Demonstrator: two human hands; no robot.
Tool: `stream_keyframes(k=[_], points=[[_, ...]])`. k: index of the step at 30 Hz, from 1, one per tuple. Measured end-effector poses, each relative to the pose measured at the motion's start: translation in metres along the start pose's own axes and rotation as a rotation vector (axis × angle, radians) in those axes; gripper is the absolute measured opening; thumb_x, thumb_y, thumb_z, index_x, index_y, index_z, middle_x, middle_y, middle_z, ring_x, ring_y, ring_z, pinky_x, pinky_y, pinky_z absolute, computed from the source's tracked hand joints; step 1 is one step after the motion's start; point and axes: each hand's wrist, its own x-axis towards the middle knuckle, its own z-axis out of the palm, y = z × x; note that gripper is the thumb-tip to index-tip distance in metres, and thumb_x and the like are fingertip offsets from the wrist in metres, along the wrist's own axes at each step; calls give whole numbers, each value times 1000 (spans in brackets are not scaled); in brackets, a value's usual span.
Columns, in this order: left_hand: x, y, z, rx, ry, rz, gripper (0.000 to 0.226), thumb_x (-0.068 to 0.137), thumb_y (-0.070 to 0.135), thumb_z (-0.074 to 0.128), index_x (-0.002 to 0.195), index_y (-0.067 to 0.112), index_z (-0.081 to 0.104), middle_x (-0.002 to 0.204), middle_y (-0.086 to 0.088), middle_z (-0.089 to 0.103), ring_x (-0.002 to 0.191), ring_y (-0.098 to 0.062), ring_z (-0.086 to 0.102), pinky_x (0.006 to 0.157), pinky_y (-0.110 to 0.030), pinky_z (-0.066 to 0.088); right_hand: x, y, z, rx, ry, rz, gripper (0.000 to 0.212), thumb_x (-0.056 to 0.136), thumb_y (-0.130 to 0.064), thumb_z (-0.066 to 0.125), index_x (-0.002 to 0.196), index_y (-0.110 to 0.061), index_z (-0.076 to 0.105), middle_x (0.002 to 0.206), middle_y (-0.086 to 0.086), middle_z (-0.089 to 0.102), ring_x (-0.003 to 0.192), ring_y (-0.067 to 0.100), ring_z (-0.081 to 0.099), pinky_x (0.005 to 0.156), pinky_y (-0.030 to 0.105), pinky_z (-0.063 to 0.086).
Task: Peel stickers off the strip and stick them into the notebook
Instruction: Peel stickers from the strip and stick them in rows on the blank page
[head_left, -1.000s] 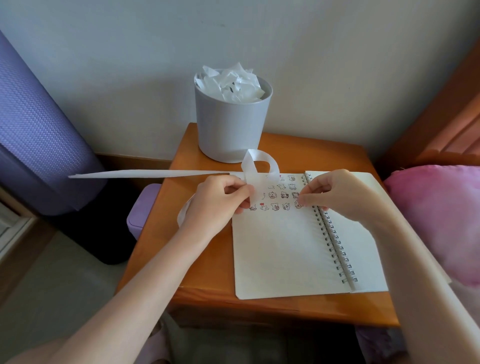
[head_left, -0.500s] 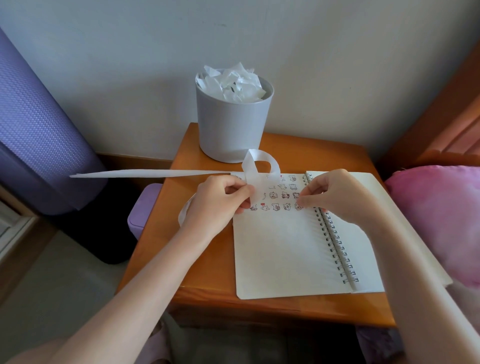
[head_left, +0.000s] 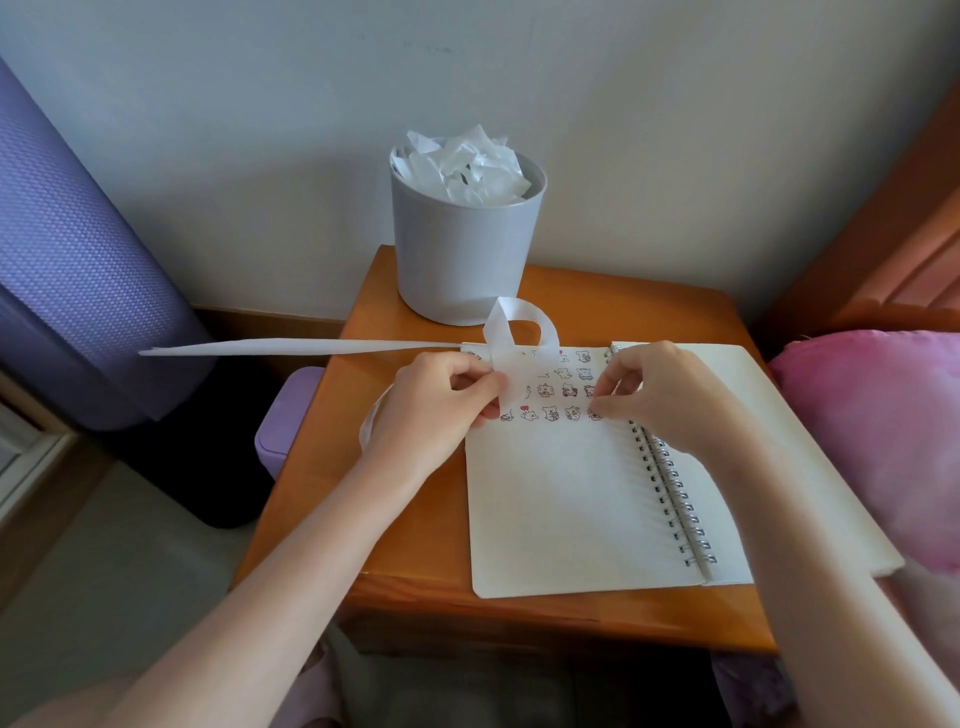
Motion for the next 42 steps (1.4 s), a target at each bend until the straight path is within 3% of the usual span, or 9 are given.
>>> stream_keyframes(k=[4, 10, 13, 17, 24, 34, 42], points=[[0, 0, 0, 18, -5, 4, 13, 89, 31, 59, 81, 29, 68, 75, 11, 70, 69, -2, 67, 75, -29, 58, 0, 3, -2, -24, 62, 4, 31, 68, -29, 83, 82, -21, 56, 68, -7, 48, 59, 10, 43, 51, 27, 27], [1, -1, 1, 0, -4, 8, 13, 89, 29, 59, 79, 29, 67, 75, 9, 70, 67, -1, 66, 68, -21, 56, 3, 9, -1, 93, 25, -14, 18, 78, -13, 75, 76, -19, 58, 71, -3, 51, 59, 9, 44, 50, 22, 32], [1, 0, 1, -52, 8, 12, 13, 90, 26, 59, 87, 21, 70, 77, 6, 71, 67, -3, 67, 62, -16, 55, 4, 7, 0, 208, 98, -84, 10, 80, -18, 73, 79, -18, 63, 73, -5, 57, 60, 9, 46, 54, 20, 36], [1, 4, -2, -179, 32, 8, 14, 91, 20, 58, 90, 15, 70, 77, 1, 71, 66, -4, 67, 57, -15, 53, -1, -10, 2, 438, 111, -206, 4, 85, -23, 68, 88, -21, 66, 84, -10, 67, 69, 3, 57, 60, 8, 43], [2, 7, -6, -237, 51, 28, 18, 93, 24, 54, 100, 14, 67, 81, 1, 70, 70, -7, 69, 59, -20, 58, -9, -34, 18, 584, 10, -358, 16, 81, -11, 72, 93, -13, 61, 85, -5, 70, 76, 6, 63, 67, 26, 48], [1, 11, -8, -290, 73, 1, 22, 95, 28, 51, 89, 16, 68, 79, 0, 72, 70, -12, 69, 60, -20, 57, -11, -41, 21, 687, 31, -323, 11, 80, -8, 72, 82, -18, 69, 76, -10, 67, 66, 0, 60, 64, 24, 51], [-1, 10, -8, -242, -5, 30, 11, 90, 20, 58, 93, 17, 68, 79, 2, 71, 72, -7, 69, 61, -17, 56, -10, -40, 21, 682, 65, -291, 9, 80, -9, 72, 84, -16, 70, 74, -7, 67, 60, -2, 58, 59, 16, 49]])
